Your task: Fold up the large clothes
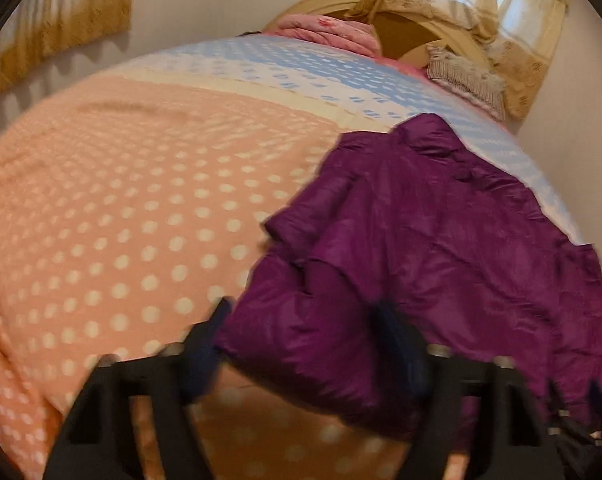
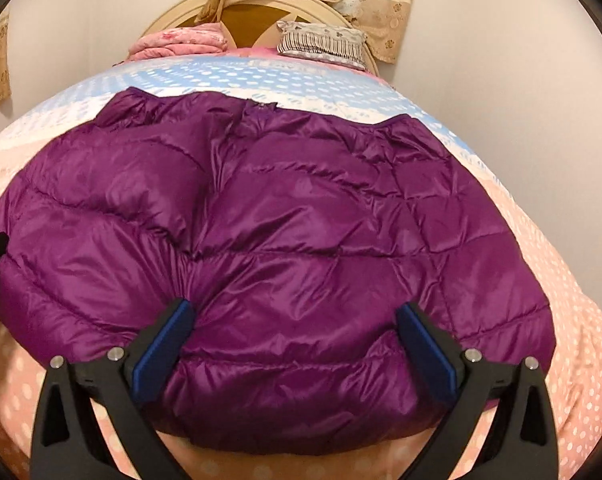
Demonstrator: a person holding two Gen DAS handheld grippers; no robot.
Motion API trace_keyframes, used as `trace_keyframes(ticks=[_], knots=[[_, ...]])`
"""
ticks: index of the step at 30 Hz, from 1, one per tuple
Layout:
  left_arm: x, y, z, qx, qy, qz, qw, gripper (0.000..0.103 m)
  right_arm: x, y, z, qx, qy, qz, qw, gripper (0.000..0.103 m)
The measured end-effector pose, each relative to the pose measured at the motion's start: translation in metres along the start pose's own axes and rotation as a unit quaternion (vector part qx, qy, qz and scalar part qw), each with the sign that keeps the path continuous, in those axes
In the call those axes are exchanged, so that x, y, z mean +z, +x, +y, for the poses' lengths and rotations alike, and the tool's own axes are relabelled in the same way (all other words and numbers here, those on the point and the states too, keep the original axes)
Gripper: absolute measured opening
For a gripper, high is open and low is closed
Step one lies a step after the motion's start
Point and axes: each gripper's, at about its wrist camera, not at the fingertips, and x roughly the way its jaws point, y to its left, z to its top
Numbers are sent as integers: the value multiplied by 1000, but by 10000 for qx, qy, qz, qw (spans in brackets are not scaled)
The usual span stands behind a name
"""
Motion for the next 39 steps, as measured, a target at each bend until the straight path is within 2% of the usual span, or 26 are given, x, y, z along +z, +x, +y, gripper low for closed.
trace_keyframes(ticks=[2, 3, 4, 5, 7, 11, 15, 22, 25, 28, 30, 33, 36, 39], knots=[[1, -2, -4, 27, 57, -52, 10000, 59, -1, 3, 4, -45, -148, -37, 9999, 103], [2, -2, -4, 53, 108, -97, 9999, 49, 0, 6, 4, -33, -150, -41, 9999, 103], [4, -4, -6, 53, 219, -176, 9996, 22, -3, 3, -4, -2, -111, -30, 9999, 103], [4, -7, -11, -128, 393, -186, 9990, 15, -3, 3, -6, 22, -50, -10, 10000, 103], [6, -14, -13, -1, 565, -278, 9980, 10, -5, 3, -7, -25, -11, -22, 10000, 103], [9, -33, -15, 74, 833, -577, 9948, 8, -7, 1, -5, -178, 69, -19, 9998, 103], [15, -47, 1, 5, 714, -636, 9954, 8, -9, -4, 2, -202, 32, -74, 9998, 103], [29, -84, 39, 269, 517, -1043, 9928, 7, -13, -18, 43, 180, -178, -315, 9992, 103], [32, -90, 49, 371, 462, -1090, 9923, 7, -13, -22, 61, 256, -344, -414, 9982, 103], [32, -94, 48, 442, 521, -1112, 9914, 7, -12, -22, 60, 395, -401, -404, 9976, 103], [35, -100, 40, 420, 613, -1197, 9900, 7, -6, -26, 40, 833, -329, -236, 9957, 102], [41, -118, 15, 325, 935, -1487, 9839, 7, 0, -42, -2, 1003, -46, -369, 9943, 101], [46, -135, -22, 152, 1323, -1802, 9746, 7, 3, -56, -72, 763, 357, -581, 9948, 102], [44, -148, -65, -159, 1726, -2009, 9642, 7, 0, -50, -135, 384, 807, -482, 9948, 103]])
